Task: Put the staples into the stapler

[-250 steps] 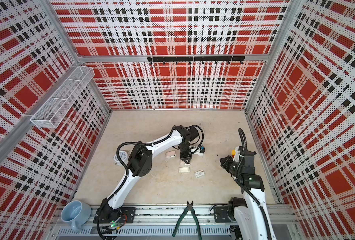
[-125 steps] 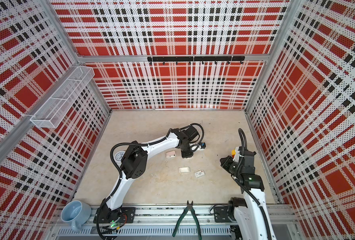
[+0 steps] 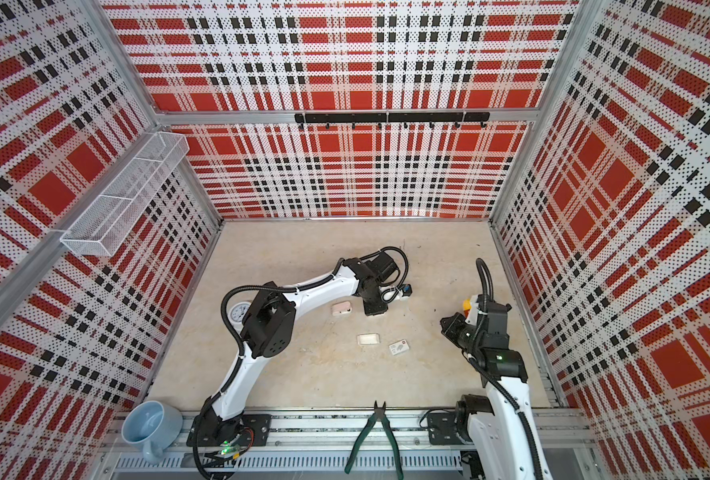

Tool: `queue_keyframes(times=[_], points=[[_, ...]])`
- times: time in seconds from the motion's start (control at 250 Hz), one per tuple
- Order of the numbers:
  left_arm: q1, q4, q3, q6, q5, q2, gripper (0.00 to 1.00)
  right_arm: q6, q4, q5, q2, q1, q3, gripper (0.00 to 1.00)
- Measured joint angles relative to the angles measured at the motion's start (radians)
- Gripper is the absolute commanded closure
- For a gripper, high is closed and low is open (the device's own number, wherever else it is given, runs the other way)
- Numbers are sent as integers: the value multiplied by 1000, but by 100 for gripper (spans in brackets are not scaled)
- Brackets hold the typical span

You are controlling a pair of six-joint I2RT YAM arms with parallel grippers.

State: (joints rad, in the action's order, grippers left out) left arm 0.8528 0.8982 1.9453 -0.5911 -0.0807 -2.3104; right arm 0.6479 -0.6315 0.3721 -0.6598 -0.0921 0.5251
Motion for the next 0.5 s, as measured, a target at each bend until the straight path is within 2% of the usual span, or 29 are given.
queue_keyframes(times=[0.232,0.388,0.5], points=[[0,-3,0,0,-2,0,47,0,0,0,1,0,0,83],[0,-8,-8,-2,-5,0,41,0,2,0,0,0,0,82],[0,-9,-14,-4,-7,6,35,-3,19,0,-13,0,0,76]])
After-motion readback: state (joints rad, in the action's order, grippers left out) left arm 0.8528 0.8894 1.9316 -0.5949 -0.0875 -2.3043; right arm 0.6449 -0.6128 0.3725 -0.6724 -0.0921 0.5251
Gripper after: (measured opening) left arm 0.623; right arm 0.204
